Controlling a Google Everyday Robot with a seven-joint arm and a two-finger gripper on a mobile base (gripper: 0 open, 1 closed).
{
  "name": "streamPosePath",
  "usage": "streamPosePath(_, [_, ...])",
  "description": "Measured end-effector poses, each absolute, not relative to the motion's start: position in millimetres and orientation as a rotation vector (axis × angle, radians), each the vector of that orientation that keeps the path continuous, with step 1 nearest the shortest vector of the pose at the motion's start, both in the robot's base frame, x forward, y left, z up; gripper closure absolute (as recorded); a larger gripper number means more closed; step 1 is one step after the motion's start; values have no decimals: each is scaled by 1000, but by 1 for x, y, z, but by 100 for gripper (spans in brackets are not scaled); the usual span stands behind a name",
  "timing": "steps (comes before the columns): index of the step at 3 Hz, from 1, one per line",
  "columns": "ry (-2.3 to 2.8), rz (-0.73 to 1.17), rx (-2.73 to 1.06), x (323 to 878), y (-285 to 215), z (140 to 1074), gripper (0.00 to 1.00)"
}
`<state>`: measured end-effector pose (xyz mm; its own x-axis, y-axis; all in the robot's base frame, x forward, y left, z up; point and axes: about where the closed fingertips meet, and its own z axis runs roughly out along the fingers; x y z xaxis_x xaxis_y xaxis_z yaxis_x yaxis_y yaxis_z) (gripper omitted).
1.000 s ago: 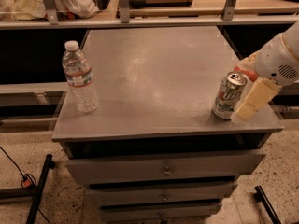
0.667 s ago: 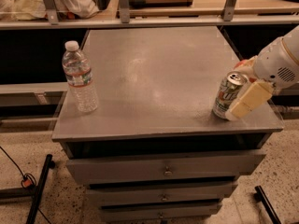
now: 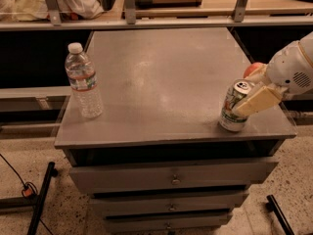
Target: Move 7up can near water bottle
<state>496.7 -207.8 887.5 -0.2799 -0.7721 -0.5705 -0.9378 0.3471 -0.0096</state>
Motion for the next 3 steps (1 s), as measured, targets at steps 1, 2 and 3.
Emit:
streamPosePath(1, [2130,456,-1491,497,-206,888,88])
streamPosePath(2, [2128,456,-1493,497,-205,888,100])
streamPosePath(3, [2124,424,-1528,503,-187,888,100])
